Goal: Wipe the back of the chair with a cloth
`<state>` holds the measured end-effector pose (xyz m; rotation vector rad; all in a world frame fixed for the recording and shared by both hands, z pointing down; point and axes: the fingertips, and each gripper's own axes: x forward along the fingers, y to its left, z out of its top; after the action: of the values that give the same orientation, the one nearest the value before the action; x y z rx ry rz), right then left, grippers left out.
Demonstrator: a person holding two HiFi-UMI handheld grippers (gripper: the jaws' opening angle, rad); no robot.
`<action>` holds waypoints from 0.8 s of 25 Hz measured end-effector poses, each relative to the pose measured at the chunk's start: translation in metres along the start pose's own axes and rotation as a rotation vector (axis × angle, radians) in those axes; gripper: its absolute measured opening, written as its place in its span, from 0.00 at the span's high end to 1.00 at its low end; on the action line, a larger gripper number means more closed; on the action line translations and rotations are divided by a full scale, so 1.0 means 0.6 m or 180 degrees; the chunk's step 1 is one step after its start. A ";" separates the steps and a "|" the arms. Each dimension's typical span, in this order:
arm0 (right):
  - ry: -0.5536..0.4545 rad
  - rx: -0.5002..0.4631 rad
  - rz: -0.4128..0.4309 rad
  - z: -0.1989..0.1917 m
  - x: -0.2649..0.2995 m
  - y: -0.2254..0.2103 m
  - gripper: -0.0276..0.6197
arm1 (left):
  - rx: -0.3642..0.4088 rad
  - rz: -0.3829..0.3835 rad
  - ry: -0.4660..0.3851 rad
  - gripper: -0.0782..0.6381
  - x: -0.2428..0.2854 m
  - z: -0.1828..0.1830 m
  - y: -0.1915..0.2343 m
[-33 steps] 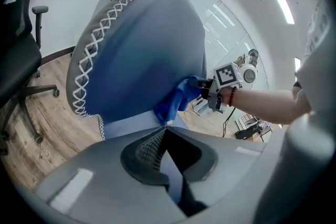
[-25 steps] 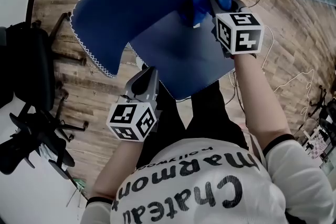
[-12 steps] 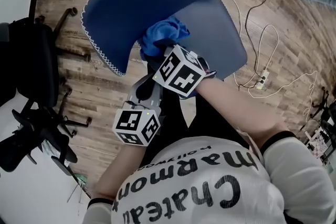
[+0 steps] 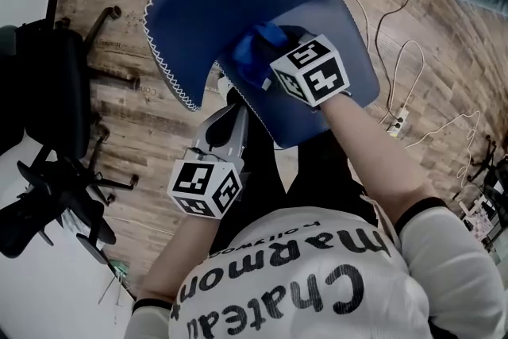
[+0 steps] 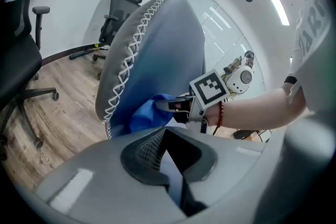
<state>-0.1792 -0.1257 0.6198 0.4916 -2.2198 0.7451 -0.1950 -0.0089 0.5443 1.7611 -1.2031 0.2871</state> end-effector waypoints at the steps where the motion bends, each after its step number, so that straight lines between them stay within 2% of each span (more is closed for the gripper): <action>1: -0.0057 0.0141 -0.0117 0.005 -0.009 -0.029 0.87 | 0.0012 -0.0007 0.0007 0.88 -0.001 0.000 -0.001; 6: -0.0236 0.0494 -0.0727 0.014 -0.070 -0.157 0.87 | 0.0036 -0.0033 0.0080 0.88 0.001 -0.005 -0.011; 13: -0.0708 0.0861 -0.1448 0.041 -0.202 -0.282 0.87 | 0.0330 -0.0162 0.0186 0.88 0.025 0.012 -0.064; 16: -0.0898 0.0900 -0.1589 0.053 -0.261 -0.303 0.87 | 0.0410 -0.0178 0.0179 0.88 0.046 0.025 -0.097; 20: -0.1168 0.0768 -0.1603 0.049 -0.362 -0.297 0.87 | 0.0475 -0.0083 0.0004 0.88 0.077 0.051 -0.155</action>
<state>0.0452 -0.2543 0.5060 1.3405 -2.1906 0.6877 -0.1052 -0.0548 0.5047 1.9031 -1.1826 0.3708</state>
